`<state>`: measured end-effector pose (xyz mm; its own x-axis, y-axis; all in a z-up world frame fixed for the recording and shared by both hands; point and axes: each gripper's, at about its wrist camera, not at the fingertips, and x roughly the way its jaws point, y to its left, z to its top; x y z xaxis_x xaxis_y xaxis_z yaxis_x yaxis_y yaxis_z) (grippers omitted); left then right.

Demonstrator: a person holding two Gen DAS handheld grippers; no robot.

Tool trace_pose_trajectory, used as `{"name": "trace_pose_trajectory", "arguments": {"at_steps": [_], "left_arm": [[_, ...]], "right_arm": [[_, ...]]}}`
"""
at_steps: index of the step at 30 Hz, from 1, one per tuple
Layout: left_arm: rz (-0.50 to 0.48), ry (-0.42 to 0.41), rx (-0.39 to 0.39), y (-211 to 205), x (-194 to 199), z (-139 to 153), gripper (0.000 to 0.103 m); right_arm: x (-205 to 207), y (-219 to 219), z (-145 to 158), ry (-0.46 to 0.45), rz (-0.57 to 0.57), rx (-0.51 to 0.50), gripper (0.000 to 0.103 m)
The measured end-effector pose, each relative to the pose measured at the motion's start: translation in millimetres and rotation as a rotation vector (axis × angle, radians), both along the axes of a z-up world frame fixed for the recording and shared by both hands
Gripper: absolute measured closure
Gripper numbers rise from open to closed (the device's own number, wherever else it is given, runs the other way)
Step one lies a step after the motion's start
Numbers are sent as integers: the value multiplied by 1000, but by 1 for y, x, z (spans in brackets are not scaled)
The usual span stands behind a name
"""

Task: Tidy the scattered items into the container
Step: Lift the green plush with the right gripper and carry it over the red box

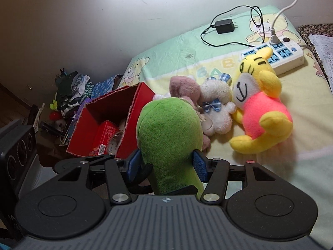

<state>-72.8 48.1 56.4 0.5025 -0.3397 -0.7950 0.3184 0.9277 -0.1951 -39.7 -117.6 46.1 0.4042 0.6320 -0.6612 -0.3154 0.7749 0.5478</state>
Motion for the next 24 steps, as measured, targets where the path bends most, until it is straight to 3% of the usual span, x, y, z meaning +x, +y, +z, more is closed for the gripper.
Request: {"name": "trace_pose_trajectory", "arguments": {"at_steps": [7, 12, 24], "left_arm": [[51, -88, -25, 82, -8, 39, 40], [95, -137, 9, 144, -11, 54, 40], [174, -68, 115, 266, -4, 32, 40]], "right_arm": [[3, 71, 33, -91, 41, 32, 45], [10, 133, 42, -132, 80, 68, 45], [29, 252, 10, -68, 131, 157, 45]]}}
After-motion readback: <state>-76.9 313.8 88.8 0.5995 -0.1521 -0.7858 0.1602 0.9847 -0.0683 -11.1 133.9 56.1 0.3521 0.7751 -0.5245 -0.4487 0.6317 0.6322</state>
